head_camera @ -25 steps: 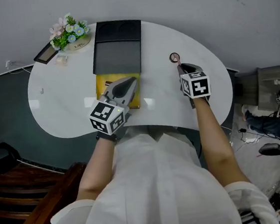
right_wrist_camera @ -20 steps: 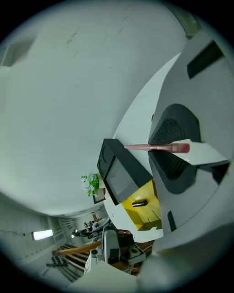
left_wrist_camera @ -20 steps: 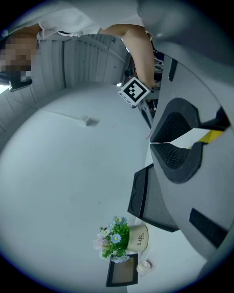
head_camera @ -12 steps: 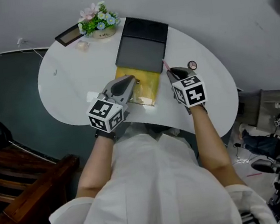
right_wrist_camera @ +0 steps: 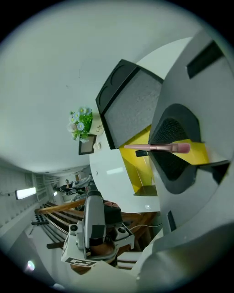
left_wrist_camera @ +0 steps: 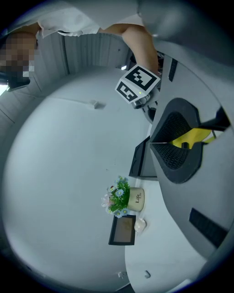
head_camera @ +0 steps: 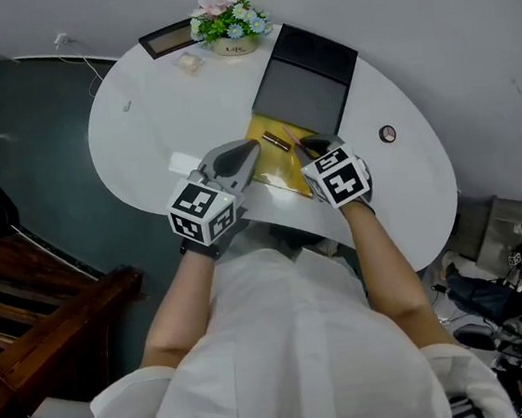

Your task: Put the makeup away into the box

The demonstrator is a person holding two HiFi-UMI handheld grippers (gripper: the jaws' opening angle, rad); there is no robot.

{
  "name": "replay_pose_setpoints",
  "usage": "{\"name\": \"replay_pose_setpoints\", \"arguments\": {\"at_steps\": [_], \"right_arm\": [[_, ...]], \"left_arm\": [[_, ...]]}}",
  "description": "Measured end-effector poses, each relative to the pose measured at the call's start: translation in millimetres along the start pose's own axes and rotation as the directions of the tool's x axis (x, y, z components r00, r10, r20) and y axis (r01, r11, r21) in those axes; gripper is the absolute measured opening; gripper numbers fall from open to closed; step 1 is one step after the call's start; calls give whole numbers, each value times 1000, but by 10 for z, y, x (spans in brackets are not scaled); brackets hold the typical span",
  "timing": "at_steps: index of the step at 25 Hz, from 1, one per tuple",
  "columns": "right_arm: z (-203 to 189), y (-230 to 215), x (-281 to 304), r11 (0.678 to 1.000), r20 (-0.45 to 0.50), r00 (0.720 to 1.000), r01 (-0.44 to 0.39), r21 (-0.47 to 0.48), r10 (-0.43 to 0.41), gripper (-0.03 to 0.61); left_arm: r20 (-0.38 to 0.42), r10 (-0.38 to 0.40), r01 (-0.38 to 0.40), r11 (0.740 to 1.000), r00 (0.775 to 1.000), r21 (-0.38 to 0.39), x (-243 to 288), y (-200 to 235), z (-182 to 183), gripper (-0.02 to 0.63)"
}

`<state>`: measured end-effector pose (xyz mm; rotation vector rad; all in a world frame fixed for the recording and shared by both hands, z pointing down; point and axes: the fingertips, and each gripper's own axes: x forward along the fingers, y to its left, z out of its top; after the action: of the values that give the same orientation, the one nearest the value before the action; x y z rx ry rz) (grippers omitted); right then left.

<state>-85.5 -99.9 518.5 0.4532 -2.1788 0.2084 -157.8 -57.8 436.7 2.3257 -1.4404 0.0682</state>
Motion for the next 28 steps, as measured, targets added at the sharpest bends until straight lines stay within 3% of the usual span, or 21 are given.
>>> {"name": "replay_pose_setpoints", "arguments": {"at_steps": [7, 16, 28], "right_arm": [[-46, 325, 378, 992, -94, 994, -71, -108, 61, 45], [-209, 509, 695, 961, -205, 977, -115, -251, 63, 46], [-263, 550, 786, 947, -230, 971, -131, -294, 63, 46]], "left_arm": [[0, 32, -32, 999, 999, -18, -131, 166, -39, 20], [-4, 53, -53, 998, 999, -35, -168, 277, -74, 20], [-4, 58, -58, 997, 998, -42, -166, 289, -104, 20]]}}
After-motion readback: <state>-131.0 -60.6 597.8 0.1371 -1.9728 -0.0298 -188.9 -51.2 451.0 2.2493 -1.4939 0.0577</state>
